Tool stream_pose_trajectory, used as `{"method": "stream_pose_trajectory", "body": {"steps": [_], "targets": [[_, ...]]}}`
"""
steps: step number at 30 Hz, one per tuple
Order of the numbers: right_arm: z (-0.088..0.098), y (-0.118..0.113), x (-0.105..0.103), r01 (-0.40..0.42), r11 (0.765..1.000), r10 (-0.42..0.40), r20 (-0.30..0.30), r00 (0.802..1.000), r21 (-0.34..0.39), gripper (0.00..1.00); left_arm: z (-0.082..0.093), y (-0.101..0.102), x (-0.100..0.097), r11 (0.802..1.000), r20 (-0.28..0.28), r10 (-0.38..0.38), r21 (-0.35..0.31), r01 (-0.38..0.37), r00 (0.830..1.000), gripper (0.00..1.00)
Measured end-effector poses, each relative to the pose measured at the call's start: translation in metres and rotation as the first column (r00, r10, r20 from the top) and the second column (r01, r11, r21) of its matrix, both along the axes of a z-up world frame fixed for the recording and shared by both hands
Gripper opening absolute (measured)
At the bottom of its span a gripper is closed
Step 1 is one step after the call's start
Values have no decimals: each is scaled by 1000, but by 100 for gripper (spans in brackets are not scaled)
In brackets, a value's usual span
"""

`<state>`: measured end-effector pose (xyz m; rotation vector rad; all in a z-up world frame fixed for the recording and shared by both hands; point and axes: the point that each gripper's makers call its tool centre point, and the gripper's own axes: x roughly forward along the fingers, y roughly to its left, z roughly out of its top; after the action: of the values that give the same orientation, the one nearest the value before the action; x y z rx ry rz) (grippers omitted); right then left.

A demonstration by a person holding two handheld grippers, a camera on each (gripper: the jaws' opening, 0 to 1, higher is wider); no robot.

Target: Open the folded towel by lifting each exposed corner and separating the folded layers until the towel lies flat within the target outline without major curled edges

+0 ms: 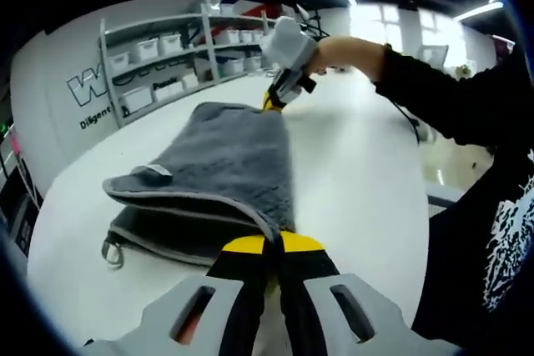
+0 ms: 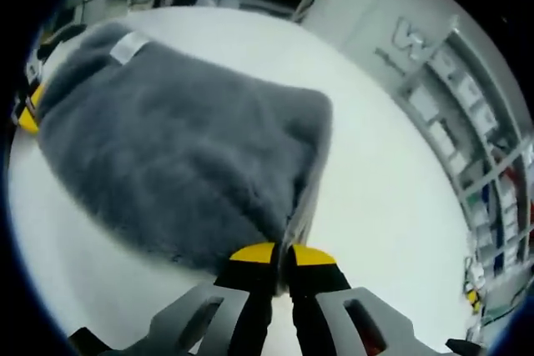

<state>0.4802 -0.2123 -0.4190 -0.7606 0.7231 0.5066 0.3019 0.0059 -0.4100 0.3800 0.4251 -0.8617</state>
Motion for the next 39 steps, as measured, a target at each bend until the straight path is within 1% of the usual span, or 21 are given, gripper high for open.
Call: {"method": "stream_pose_trajectory", "body": {"steps": [4,5,8,12,16,22,27,31,35,38,39], "targets": [[0,2,4,-10,999,10,-13,1000,-33,0,0,-8,-5,1000,4,-23,15,23,1000,3],[0,2,6,-14,999,13,-21,1000,-34,0,0,-10,-6,999,6,-31,18,31,1000,3],[0,2,12,-15,1000,15,-61,998,-5,0,-1,-16,-9,999,8,-47,18,47,999,3],[-1,6,19,-32,999,30,-84,996,-22,0,-1,-23,-11,998,11,-62,14,62,998,3],[-1,10,28,-43,998,38,-93,995,-48,0,0,-32,-15,996,17,-88,15,88,996,3],[0,16,43,-21,1000,19,-111,994,-17,0,0,-47,-20,992,37,-127,21,127,991,2],[0,22,49,-27,999,25,-111,994,-22,0,-1,-54,-23,989,59,-146,32,144,988,2],[0,24,53,-24,1000,24,-113,993,-3,0,0,-57,-23,988,65,-154,34,152,986,2],[0,28,56,-34,999,34,-119,992,0,0,0,-63,-25,985,78,-169,58,165,983,2],[-1,31,63,-50,998,46,-118,992,-27,0,0,-71,-26,980,97,-188,86,180,977,2],[-1,32,62,-50,998,46,-118,992,-35,0,-1,-73,-27,979,101,-192,90,183,976,2]]}}
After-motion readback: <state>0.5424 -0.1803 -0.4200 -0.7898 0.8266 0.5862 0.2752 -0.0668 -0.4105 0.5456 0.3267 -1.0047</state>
